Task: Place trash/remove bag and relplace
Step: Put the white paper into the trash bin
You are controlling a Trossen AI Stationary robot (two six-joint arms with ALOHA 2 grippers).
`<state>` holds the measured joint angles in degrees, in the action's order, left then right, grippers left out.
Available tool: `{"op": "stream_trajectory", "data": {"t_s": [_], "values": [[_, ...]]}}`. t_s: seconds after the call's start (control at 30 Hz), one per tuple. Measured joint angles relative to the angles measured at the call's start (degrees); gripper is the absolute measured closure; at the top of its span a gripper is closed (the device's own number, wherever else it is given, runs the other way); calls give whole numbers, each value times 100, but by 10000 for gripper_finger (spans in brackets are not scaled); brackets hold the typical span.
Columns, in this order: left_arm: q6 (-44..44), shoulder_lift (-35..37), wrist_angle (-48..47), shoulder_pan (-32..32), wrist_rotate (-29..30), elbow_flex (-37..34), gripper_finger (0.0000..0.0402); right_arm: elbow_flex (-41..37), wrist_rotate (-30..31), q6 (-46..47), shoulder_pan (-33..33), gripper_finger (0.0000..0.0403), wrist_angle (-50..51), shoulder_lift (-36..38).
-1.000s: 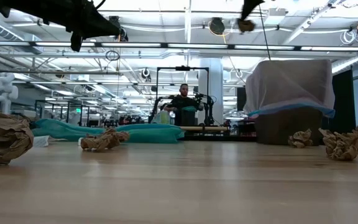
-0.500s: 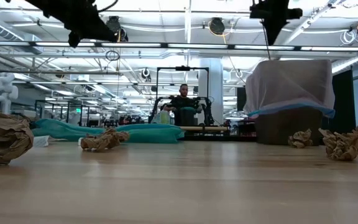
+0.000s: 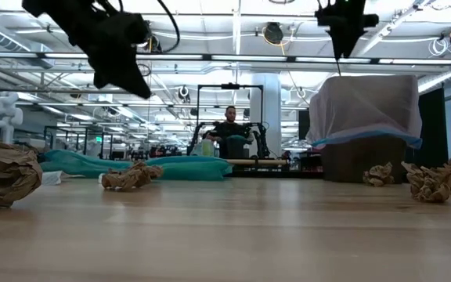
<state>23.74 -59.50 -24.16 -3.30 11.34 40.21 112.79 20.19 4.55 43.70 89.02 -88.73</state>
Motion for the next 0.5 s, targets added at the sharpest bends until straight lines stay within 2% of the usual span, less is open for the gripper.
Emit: {"op": "stream_trajectory", "data": {"t_s": [0.13, 0.27, 0.33, 0.5], "values": [[145, -486, 8, -102, -362, 0, 326, 770, -624, -93, -136, 175, 93, 0], [143, -965, 13, -217, -695, 0, 292, 1815, -1367, -76, -328, 168, 90, 0], [124, -1212, 36, -255, -811, 0, 280, 2235, -1473, -26, -484, 168, -1, 26], [88, -1708, 248, -368, -822, 0, 261, 1918, -1605, 385, -865, 167, -941, 634]]}}
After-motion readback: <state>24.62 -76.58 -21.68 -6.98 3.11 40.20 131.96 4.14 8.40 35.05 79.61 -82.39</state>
